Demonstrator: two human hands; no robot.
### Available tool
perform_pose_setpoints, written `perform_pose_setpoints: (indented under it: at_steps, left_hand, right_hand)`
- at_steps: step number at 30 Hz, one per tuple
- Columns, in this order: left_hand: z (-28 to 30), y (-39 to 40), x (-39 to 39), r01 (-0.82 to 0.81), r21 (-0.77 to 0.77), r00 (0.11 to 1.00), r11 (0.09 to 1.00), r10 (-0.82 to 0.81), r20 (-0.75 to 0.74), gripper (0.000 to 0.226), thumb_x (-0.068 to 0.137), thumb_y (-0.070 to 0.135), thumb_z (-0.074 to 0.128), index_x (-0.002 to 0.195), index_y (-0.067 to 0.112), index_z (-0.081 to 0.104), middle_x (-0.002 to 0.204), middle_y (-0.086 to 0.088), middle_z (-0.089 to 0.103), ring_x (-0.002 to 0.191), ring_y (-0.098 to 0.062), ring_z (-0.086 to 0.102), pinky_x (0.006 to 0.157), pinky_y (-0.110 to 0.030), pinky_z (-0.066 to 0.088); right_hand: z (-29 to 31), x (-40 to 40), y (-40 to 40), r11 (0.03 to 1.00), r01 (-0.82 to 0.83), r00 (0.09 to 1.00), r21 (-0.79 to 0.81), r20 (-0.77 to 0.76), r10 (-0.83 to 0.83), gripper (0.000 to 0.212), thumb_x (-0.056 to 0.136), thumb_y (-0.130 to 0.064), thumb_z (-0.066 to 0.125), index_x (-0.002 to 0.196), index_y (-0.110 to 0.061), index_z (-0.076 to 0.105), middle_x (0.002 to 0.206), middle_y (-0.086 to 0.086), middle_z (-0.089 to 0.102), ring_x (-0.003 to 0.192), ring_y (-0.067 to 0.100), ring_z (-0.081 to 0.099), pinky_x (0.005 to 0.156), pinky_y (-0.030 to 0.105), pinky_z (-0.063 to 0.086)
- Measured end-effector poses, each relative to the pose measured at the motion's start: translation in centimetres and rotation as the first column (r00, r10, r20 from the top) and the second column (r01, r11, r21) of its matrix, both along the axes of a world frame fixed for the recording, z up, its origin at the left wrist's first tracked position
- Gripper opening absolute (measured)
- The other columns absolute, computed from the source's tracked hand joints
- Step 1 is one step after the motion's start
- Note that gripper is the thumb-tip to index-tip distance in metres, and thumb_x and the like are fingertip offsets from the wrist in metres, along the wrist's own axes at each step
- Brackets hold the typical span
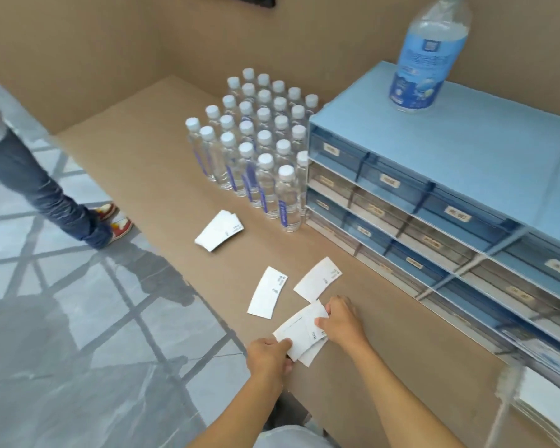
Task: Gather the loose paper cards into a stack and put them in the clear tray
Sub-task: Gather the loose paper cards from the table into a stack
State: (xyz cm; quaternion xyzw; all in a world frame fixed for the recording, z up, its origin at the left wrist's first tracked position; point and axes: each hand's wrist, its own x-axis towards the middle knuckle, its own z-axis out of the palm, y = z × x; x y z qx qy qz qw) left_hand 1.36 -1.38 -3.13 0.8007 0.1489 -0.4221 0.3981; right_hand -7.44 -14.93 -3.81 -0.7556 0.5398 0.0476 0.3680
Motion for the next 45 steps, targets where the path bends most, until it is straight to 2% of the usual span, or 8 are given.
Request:
perform_pose_setpoints:
  at_steps: [6,14,18,27,30,32,38,45]
  left_hand:
    - [0.6,0.1,0.2,-0.132,-0.001,0.989,0.991,0.132,-0.06,0.013,0.083,0.004,0.072,0.084,-0.001,0.06,0.085,-0.025,0.072,0.046,-0.026,0.06,0.041,-0.025,0.055]
    - [1.0,-0.4,-0.8,-0.145,-0.009,0.981,0.989,0.142,-0.135,0.017,0.084,0.006,0.074,0.095,-0.002,0.063,0.09,-0.022,0.072,0.051,-0.023,0.06,0.035,-0.02,0.046]
    - [0.9,-1.0,-0.4,-0.098,-0.007,0.991,0.995,0.097,-0.096,0.014,0.083,0.007,0.074,0.076,0.001,0.064,0.062,-0.012,0.063,0.046,-0.019,0.053,0.042,-0.022,0.047]
    - [1.4,-5.4,1.7,-0.028,-0.067,0.999,0.997,0.029,0.02,0.027,0.079,0.013,0.073,0.07,0.013,0.047,0.065,-0.007,0.062,0.058,-0.025,0.059,0.071,-0.04,0.059]
    - [1.4,-7.5,2.5,-0.082,-0.103,0.997,0.991,0.081,-0.017,0.03,0.077,0.01,0.074,0.069,0.013,0.045,0.067,-0.007,0.06,0.061,-0.025,0.057,0.067,-0.038,0.056]
    - [1.3,-8.7,2.9,-0.142,-0.108,0.988,0.984,0.134,-0.073,0.03,0.077,0.007,0.075,0.068,0.013,0.046,0.071,-0.008,0.062,0.066,-0.027,0.059,0.077,-0.042,0.06]
    - [1.2,-10.6,2.8,-0.214,-0.108,0.969,0.971,0.197,-0.15,0.023,0.076,0.0,0.072,0.064,0.013,0.057,0.068,-0.005,0.064,0.071,-0.028,0.067,0.082,-0.045,0.062]
    - [1.0,-11.3,2.7,-0.211,-0.059,0.964,0.976,0.197,-0.178,0.023,0.078,0.001,0.072,0.067,0.011,0.054,0.067,-0.007,0.061,0.067,-0.026,0.062,0.081,-0.042,0.062]
  right_hand:
    - [0.1,0.4,0.3,0.998,-0.044,0.998,-0.039,-0.044,0.042,0.023,0.078,-0.024,0.071,0.081,-0.016,0.049,0.106,0.012,0.068,0.102,0.033,0.062,0.082,0.036,0.049]
    - [-0.2,-0.1,0.8,0.996,0.084,0.995,0.001,0.059,-0.084,0.024,0.076,-0.011,0.072,0.097,-0.008,0.06,0.096,0.004,0.066,0.096,0.028,0.064,0.081,0.034,0.051]
    - [-0.4,-0.4,0.1,0.97,0.209,0.959,0.123,0.168,-0.228,0.022,0.071,-0.002,0.074,0.091,0.0,0.066,0.092,0.012,0.07,0.088,0.031,0.067,0.075,0.037,0.057]
    - [0.8,1.6,-4.3,0.954,0.28,0.92,0.11,0.253,-0.299,0.013,0.073,-0.006,0.075,0.074,0.005,0.067,0.08,0.019,0.071,0.067,0.022,0.063,0.06,0.031,0.052]
    - [0.9,2.9,-6.7,0.97,0.236,0.944,0.061,0.222,-0.244,0.015,0.077,-0.012,0.074,0.084,0.0,0.068,0.099,0.017,0.067,0.088,0.029,0.067,0.078,0.038,0.057]
    - [0.8,3.6,-8.0,0.982,0.188,0.966,0.017,0.178,-0.188,0.016,0.078,-0.014,0.075,0.084,-0.001,0.068,0.102,0.015,0.067,0.092,0.031,0.066,0.082,0.041,0.056]
    - [0.2,4.2,-9.8,0.995,0.097,0.995,0.008,-0.019,-0.097,0.016,0.081,-0.017,0.071,0.078,-0.002,0.067,0.093,0.012,0.067,0.081,0.029,0.067,0.059,0.028,0.045]
    - [0.0,3.3,-10.3,0.989,0.137,0.99,0.048,0.022,-0.138,0.024,0.08,-0.012,0.07,0.066,-0.01,0.051,0.065,0.0,0.059,0.056,0.012,0.052,0.05,0.025,0.038]
